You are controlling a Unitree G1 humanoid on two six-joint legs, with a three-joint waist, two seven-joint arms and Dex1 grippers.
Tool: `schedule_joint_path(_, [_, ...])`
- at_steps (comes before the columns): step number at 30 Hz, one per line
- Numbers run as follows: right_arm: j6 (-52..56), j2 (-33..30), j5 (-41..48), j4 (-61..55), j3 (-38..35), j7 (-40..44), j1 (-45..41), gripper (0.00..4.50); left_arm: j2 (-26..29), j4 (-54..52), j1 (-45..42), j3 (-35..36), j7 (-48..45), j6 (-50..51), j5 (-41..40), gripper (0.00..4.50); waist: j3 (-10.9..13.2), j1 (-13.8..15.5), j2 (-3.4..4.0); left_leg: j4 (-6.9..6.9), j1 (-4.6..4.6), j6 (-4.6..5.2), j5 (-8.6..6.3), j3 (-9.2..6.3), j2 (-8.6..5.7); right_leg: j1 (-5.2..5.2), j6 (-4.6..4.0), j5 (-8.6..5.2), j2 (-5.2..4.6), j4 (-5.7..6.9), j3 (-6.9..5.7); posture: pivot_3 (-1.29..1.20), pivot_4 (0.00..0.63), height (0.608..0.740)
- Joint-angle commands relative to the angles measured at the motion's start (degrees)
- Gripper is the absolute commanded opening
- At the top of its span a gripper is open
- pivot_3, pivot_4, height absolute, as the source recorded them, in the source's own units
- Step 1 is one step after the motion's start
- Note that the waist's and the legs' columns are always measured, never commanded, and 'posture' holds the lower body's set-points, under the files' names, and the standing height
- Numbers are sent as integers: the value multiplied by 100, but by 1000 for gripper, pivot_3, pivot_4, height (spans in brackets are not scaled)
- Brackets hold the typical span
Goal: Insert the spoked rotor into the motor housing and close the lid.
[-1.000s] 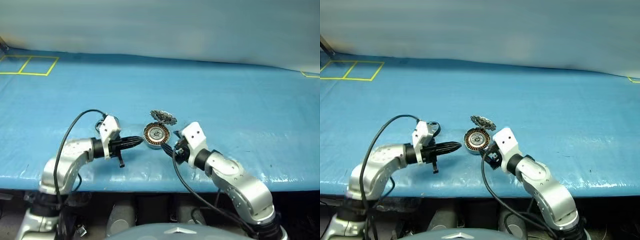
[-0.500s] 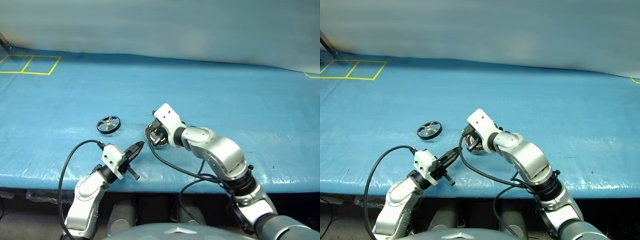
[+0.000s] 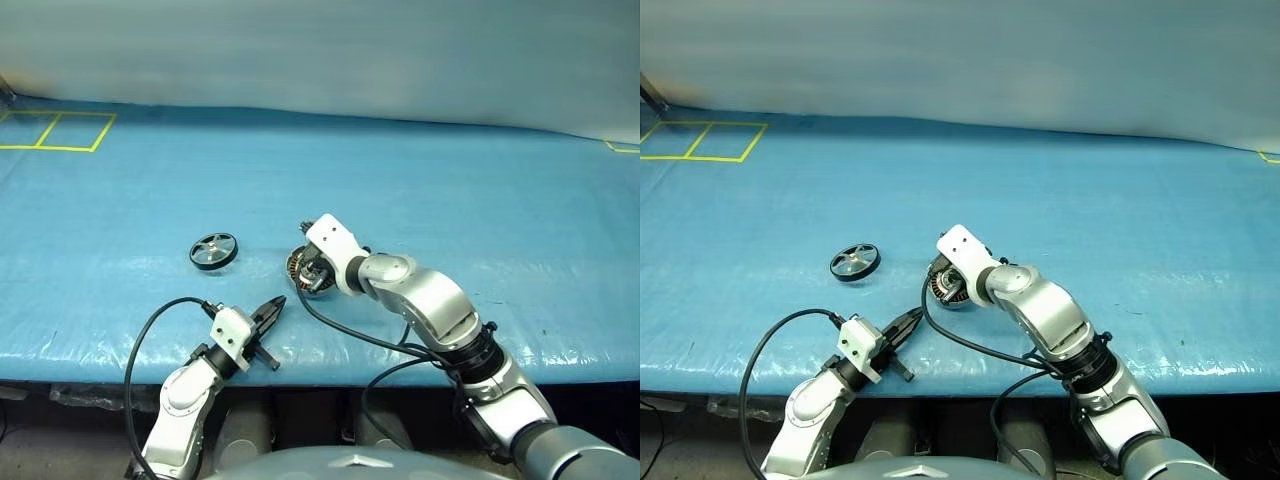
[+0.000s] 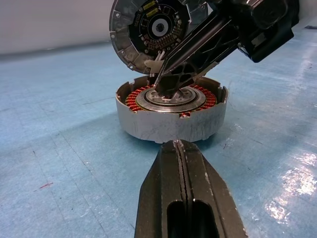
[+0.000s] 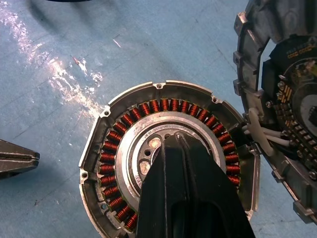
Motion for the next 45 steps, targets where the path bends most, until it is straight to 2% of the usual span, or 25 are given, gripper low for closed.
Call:
schedule_joint_path(1, [34, -42, 0, -344, -69, 63, -27, 28, -26, -69, -33, -11, 17, 47, -173, 0, 0, 0, 0, -1, 0, 0, 0, 0, 0, 0, 2, -1, 0, 0, 0, 0, 150, 740])
schedule_joint_path(14, [335, -141, 79, -797, -148, 85, 291, 28, 67, -118, -83, -32, -37, 268, -345, 0, 3, 1, 6, -9, 1, -2, -1, -3, 0, -14, 6, -9, -5, -7, -7, 0, 150, 740])
schedule_joint_path(27, [221, 106, -66, -617, -320, -179, 386, 28, 42, -183, -90, -79, -45, 405, -418, 0, 6, 2, 9, -12, -1, -3, -2, -4, -1, -19, 12, -14, -10, -12, -10, 0, 150, 740])
schedule_joint_path(35, [339, -41, -51, -591, -203, -67, 421, 28, 21, -179, -101, -119, -31, 427, -430, 0, 6, 10, 11, -15, -1, -3, -2, -4, -2, -20, 12, -14, -12, -18, -11, 0, 150, 740])
schedule_joint_path(45, [479, 18, -33, -419, -482, -114, 692, 28, 2, -193, -104, -180, -42, 471, -454, 0, 0, 20, 22, -22, -1, 1, -5, -10, -3, -10, 16, -14, -20, -40, -25, 0, 150, 740])
